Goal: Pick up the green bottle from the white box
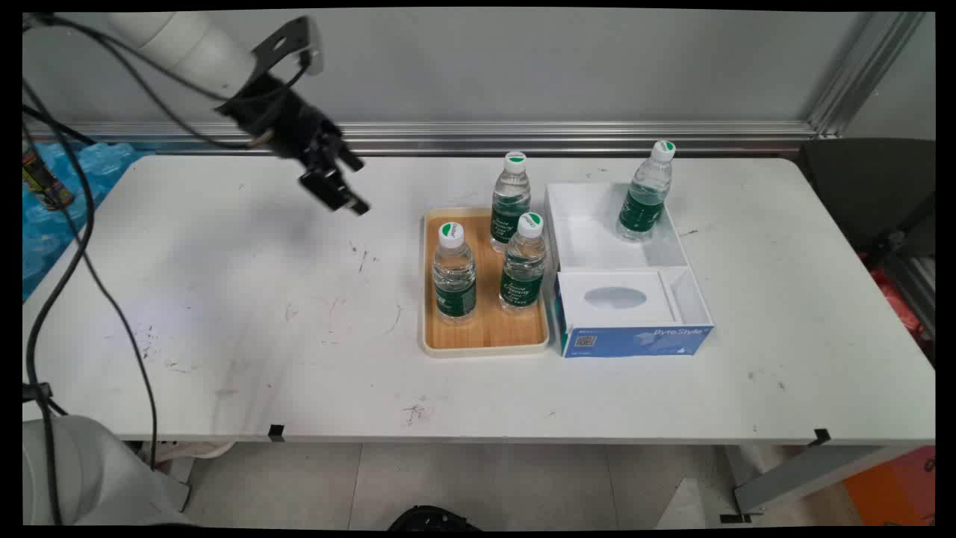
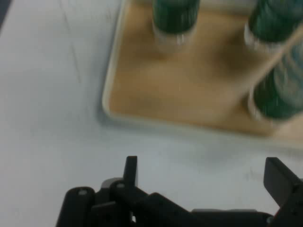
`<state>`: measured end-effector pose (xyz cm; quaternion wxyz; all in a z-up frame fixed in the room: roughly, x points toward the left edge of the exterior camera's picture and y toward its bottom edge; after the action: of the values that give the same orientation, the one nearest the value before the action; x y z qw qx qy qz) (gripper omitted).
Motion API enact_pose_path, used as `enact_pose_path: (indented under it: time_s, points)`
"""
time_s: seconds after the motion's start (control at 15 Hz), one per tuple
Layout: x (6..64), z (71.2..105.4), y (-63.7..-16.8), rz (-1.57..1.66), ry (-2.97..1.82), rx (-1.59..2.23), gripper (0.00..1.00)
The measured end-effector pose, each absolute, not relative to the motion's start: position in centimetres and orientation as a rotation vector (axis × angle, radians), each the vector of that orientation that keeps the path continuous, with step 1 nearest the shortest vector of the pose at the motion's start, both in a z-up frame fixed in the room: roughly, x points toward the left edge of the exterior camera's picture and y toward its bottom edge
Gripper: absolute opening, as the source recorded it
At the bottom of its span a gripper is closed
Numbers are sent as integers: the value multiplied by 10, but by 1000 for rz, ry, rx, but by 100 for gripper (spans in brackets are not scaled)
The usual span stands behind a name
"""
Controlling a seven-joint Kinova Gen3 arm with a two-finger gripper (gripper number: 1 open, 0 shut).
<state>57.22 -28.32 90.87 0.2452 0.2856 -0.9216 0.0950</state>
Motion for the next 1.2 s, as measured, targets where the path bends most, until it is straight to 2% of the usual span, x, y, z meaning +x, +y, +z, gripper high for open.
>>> enact_pose_path:
  time_s: [0.73, 1.2]
  points:
    - [482, 937, -348, 354, -2313, 681, 100]
    - [413, 926, -396, 382, -2207, 571, 100]
